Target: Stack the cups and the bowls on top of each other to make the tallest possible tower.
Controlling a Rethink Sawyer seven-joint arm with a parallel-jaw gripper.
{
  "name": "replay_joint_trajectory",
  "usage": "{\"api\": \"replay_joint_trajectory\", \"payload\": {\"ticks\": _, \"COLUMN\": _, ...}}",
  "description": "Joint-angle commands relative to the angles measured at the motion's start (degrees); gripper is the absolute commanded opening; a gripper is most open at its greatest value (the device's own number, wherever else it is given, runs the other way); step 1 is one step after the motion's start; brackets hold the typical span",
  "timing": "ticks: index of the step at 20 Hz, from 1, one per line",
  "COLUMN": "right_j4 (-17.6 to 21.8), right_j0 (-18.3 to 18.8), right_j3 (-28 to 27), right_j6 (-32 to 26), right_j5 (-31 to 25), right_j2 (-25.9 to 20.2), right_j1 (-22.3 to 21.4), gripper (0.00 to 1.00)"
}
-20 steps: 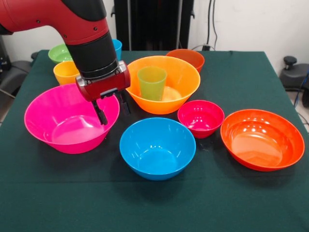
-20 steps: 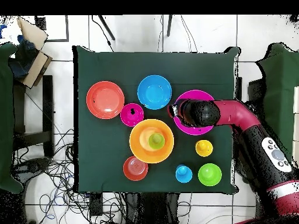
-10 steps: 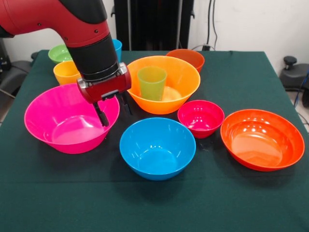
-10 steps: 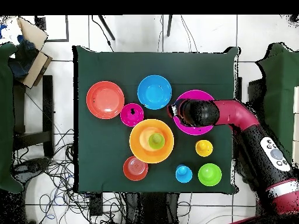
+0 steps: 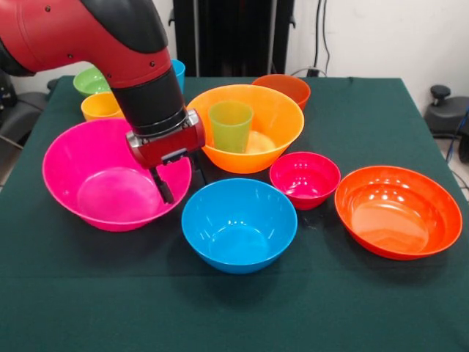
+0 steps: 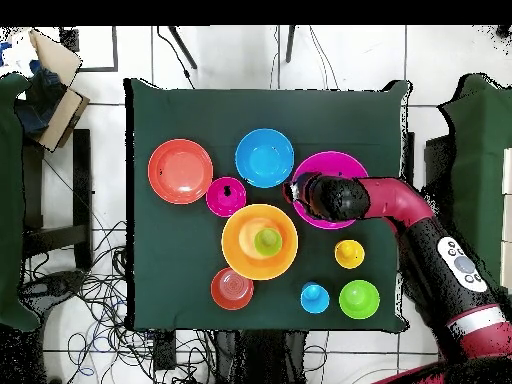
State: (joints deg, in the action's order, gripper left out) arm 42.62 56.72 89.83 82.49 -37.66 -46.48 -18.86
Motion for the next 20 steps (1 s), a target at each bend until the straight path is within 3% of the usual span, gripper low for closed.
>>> {"api": "replay_joint_trajectory", "payload": {"ticks": 1, "right_j4": 7.79, "right_j0": -1.16, "right_j3": -2.10, "right_j6": -5.41, "right_j5": 6.99, "right_j2": 5.32, "right_j1": 4.67, "gripper": 1.00}}
{"api": "replay_joint_trajectory", "payload": {"ticks": 9, "right_j4": 8.81, "right_j0": -3.37, "right_j3": -2.73, "right_j6": -1.93, "right_j5": 10.03, "right_j2": 7.80, "right_j1": 5.10, "gripper": 1.00}}
{"api": "replay_joint_trajectory", "payload": {"ticks": 20, "right_j4": 7.43, "right_j0": -4.21, "right_j3": -0.02, "right_j6": -0.04, "right_j5": 10.03, "right_j2": 8.82, "right_j1": 1.31, "gripper": 1.00}}
